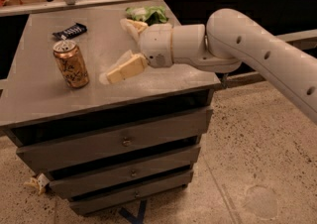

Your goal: Knock orange can over

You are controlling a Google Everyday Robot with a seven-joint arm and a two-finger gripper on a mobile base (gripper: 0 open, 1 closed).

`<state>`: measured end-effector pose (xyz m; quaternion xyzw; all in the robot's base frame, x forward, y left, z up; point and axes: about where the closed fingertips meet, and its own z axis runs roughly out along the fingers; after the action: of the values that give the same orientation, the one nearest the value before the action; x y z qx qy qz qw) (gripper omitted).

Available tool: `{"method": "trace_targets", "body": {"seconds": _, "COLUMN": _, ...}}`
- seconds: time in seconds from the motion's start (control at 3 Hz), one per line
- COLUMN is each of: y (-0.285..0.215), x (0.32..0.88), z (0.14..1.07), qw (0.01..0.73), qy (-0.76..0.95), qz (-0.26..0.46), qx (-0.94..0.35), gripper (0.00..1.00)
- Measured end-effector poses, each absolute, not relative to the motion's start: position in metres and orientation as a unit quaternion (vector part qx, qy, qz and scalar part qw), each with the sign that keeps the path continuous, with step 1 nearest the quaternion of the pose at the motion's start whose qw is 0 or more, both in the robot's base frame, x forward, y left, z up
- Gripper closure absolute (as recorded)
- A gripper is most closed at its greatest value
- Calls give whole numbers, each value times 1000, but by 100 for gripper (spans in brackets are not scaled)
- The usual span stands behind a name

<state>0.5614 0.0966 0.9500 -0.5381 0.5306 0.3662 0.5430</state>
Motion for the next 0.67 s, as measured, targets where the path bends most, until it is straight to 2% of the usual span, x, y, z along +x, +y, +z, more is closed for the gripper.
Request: {"method": "trace_targets", "body": {"seconds": 0.67, "y": 170, "x": 577, "z": 923, "qw": 515, "qy": 525, "qz": 404, "qx": -544, "gripper": 0}}
